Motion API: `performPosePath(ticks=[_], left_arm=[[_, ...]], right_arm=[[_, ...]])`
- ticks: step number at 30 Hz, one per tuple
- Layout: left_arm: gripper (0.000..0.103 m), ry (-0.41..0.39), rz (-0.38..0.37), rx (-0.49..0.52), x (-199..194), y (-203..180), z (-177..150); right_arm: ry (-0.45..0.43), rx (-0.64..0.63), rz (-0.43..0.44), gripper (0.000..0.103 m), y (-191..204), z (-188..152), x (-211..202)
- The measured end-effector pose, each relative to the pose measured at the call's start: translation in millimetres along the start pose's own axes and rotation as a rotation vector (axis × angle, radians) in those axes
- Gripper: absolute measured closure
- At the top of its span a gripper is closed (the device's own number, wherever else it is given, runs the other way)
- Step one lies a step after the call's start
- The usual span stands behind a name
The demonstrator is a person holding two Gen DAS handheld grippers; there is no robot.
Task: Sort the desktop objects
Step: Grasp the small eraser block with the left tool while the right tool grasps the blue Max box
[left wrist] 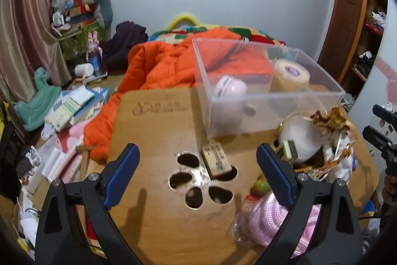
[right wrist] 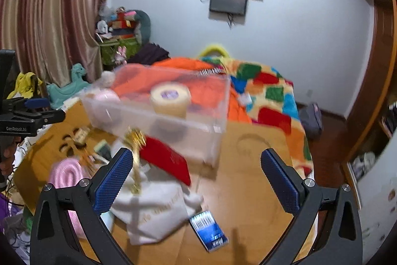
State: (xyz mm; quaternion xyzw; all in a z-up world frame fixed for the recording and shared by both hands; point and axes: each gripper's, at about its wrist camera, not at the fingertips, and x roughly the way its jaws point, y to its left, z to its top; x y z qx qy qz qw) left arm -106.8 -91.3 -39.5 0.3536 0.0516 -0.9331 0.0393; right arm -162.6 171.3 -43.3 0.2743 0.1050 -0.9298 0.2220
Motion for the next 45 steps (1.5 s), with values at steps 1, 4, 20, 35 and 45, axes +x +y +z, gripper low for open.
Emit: performPosePath(ticks=[1, 4, 20, 35, 45], left_arm=[[0.007, 0.005, -0.004, -0.004, 2.5, -0.2, -2.5], [0.009, 0.014, -0.019, -0.007, 9.4, -1.7, -9.0], [0.041, 0.062, -0.008, 0.047, 33.9, -26.4, -11.7], [0.060, 0.108, 0.005, 0.015, 48.2, -22.4, -9.6], [0.066, 0.103, 0.021, 0.008, 47.4, -22.3, -9.9]], right_arm=[[0.004, 0.006, 0.003, 0.000, -2.4, -2.8, 0.6], [0.017, 0.020, 0.013, 0.000, -9.3, -13.5, 0.0], [0.097, -0.006, 0.037, 0.020, -24.2, -56.7, 6.4], [0.157, 0.011, 0.055, 0.051, -32.3, -73.4, 22.9], [0.143, 0.010, 0.078, 0.060, -27.1, -73.6, 21.2]])
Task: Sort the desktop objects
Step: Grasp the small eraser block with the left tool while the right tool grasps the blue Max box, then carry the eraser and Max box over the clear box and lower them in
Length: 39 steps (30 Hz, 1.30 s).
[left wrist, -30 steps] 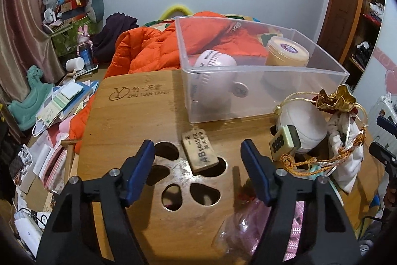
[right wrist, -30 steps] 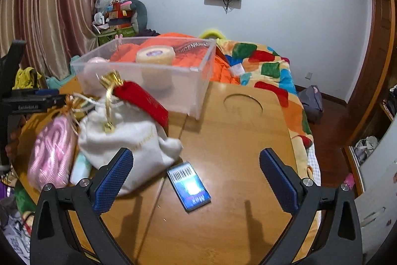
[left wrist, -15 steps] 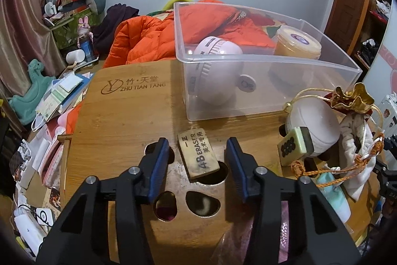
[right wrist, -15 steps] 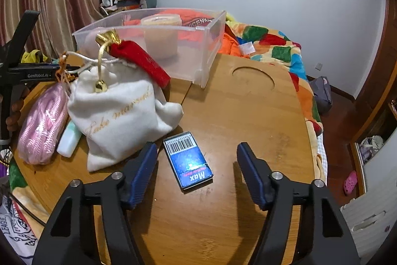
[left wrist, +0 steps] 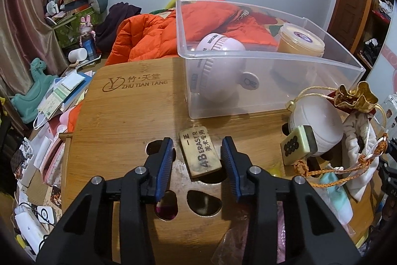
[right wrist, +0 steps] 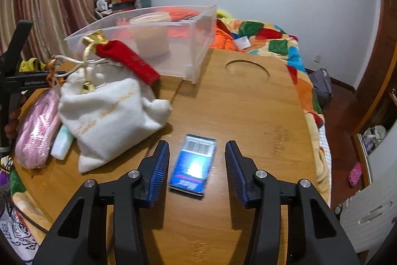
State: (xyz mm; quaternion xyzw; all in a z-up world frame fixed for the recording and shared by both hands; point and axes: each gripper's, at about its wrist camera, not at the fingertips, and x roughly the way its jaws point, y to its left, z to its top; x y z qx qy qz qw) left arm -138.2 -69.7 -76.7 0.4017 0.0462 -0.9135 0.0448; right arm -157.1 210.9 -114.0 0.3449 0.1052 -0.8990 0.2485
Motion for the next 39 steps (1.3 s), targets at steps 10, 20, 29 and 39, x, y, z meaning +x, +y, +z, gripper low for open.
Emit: performPosePath(ticks=[10, 20, 29, 39], left_arm=[[0.080, -0.007, 0.000, -0.032, -2.0, 8.0, -1.3], [0.080, -0.049, -0.016, -0.029, -17.7, 7.6, -5.5], [0.080, -0.116, -0.043, -0.006, -44.8, -0.7, 0.3], [0.080, -0.199, -0.078, 0.003, -71.0, -6.6, 19.6]], right_arm=[[-0.009, -0.005, -0.021, 0.079, 2.5, 0.2, 0.1], [-0.009, 0.047, -0.058, 0.079, -10.0, 4.6, -3.8], [-0.051, 0.029, -0.059, 0.079, -5.7, 21.5, -18.1], [-0.113, -0.004, -0.084, 0.079, -7.0, 61.2, -33.0]])
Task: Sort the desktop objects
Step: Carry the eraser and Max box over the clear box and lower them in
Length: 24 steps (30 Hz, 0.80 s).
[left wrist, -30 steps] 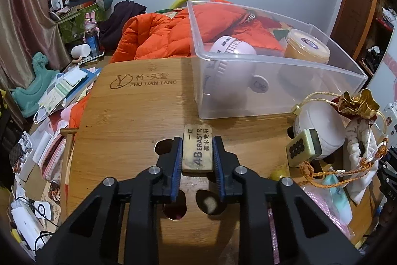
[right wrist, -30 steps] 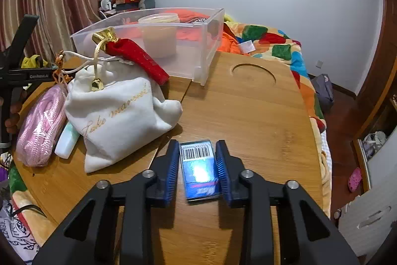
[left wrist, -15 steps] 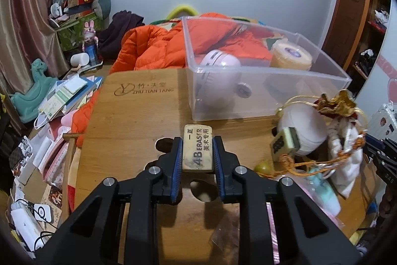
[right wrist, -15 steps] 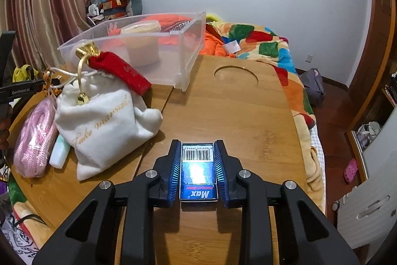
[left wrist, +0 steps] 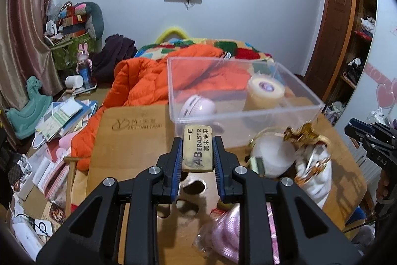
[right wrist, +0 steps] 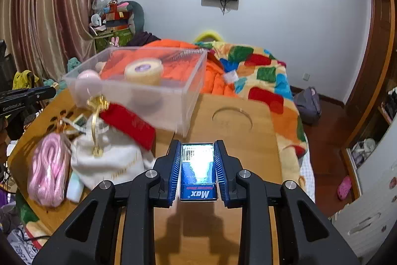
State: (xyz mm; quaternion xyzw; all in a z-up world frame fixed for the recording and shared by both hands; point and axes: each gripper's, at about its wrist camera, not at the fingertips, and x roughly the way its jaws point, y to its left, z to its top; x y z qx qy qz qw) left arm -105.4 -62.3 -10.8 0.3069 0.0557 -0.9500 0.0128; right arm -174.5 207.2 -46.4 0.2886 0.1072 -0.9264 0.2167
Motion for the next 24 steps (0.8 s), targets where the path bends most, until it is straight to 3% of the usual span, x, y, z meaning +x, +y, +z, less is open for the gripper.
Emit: performPosePath(ticks=[11, 24], left_arm=[[0.080, -0.053, -0.027, 0.029, -7.5, -8.3, 25.6], [0.080, -0.044, -0.042, 0.051, 15.4, -15.6, 44.5]], right_arm=[[-0.077, -0.071, 0.008, 0.079, 15.9, 48.5, 1.9], [-0.064, -0.093, 0.043, 0.079, 22.3, 78.3, 39.8]])
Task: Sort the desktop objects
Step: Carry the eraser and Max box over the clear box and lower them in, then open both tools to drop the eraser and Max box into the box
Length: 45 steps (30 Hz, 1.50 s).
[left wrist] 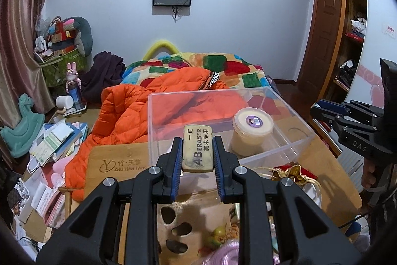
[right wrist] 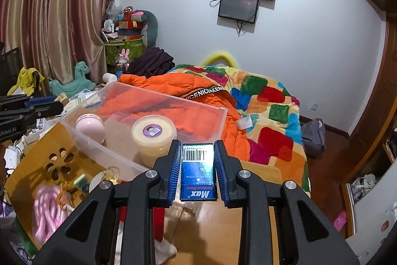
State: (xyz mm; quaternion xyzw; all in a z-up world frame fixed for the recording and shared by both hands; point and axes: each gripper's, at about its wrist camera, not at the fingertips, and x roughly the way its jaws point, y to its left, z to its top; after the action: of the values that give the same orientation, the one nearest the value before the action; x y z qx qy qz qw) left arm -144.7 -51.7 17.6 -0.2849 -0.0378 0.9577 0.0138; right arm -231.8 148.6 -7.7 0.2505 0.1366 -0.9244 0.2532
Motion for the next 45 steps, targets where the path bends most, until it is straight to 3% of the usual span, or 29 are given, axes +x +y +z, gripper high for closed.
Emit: performPosePath(ticks=[18, 39, 41, 43, 45], left_arm=[[0.080, 0.092, -0.042, 0.018, 50.3, -7.8, 2.6], [0.080, 0.109, -0.033, 0.063, 57.5, -21.1, -2.4], [0.078, 0.109, -0.033, 0.064, 56.1, -21.7, -2.6], [0.066, 0.108, -0.034, 0.060, 55.0, -21.9, -2.5], [0.061, 0.096, -0.028, 0.058, 51.1, -22.1, -2.2]], right_arm=[[0.077, 0.006, 0.096, 0.079, 7.7, -0.4, 50.5], [0.114, 0.004, 0.128, 0.078, 16.3, -7.8, 60.9], [0.115, 0.006, 0.128, 0.078, 15.2, -7.8, 58.9], [0.112, 0.003, 0.121, 0.075, 15.5, -7.1, 56.2], [0.099, -0.008, 0.103, 0.061, 17.1, -7.0, 51.8]])
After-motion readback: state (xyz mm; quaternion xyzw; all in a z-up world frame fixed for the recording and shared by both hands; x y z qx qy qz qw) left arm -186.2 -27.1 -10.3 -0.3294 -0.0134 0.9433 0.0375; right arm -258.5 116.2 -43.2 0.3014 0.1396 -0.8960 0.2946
